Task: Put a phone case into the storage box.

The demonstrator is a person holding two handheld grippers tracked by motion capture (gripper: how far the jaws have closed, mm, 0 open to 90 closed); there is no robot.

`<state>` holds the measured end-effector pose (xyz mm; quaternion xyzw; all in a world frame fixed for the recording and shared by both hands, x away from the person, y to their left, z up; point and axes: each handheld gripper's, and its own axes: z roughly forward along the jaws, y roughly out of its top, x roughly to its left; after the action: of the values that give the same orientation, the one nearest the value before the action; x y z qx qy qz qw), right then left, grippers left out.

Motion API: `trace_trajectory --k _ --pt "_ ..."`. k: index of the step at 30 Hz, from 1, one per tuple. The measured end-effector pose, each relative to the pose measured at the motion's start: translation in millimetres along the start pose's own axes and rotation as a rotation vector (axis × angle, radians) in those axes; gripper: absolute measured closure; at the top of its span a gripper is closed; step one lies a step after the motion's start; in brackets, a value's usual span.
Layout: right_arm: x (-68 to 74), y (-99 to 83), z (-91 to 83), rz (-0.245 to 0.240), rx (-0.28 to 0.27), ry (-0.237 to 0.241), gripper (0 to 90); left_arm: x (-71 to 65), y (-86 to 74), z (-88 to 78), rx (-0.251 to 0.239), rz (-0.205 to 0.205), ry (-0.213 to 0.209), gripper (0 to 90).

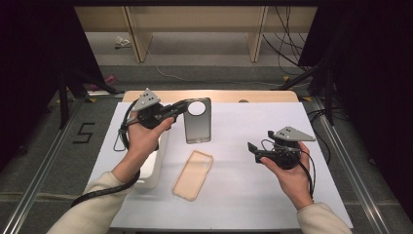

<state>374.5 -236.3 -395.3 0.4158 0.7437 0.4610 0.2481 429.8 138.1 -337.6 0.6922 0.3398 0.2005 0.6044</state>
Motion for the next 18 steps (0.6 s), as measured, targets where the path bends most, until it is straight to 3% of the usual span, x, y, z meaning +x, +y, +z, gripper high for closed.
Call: trace_trajectory --k 18 --pt "-6.4 -6.0 -9.2 0.017 0.001 -0.011 16.5 25.0 11.8 -26.1 -0.021 0.006 0.038 82.1"
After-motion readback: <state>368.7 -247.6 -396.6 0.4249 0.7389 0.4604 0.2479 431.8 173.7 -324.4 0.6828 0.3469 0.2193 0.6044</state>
